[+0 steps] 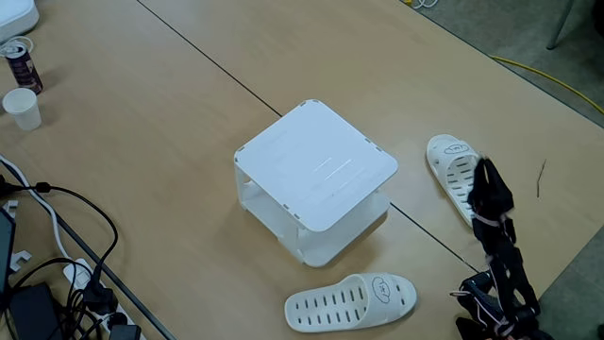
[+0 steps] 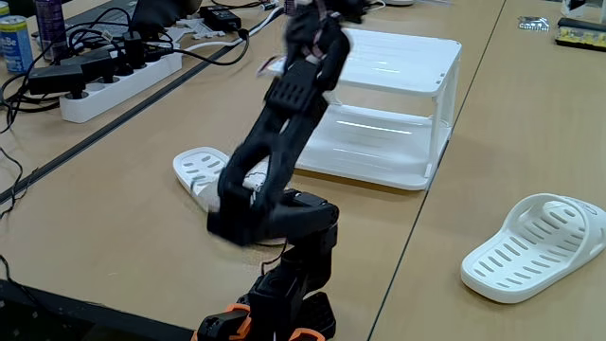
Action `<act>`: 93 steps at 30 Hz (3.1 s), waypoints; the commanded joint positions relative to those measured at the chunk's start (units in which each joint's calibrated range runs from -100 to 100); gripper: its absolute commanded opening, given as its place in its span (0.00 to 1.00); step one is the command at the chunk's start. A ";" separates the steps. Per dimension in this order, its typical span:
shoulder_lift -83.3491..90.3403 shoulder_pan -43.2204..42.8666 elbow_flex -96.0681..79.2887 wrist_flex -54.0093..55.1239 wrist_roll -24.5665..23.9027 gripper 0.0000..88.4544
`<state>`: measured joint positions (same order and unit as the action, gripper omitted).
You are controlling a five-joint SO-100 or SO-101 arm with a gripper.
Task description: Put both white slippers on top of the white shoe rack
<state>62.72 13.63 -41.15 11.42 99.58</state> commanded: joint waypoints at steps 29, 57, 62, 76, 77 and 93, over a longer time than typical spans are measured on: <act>-30.20 -18.16 -19.07 -49.73 0.42 0.01; -50.48 -43.24 -11.04 -51.88 0.42 0.01; -50.48 -48.50 -10.14 -51.80 0.42 0.01; -32.73 -41.76 -17.98 -52.23 0.42 0.01; -30.71 -41.76 -19.43 -53.00 0.42 0.01; -17.92 -54.67 -27.37 -56.71 0.42 0.13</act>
<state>43.09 -38.13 -69.18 -45.24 99.58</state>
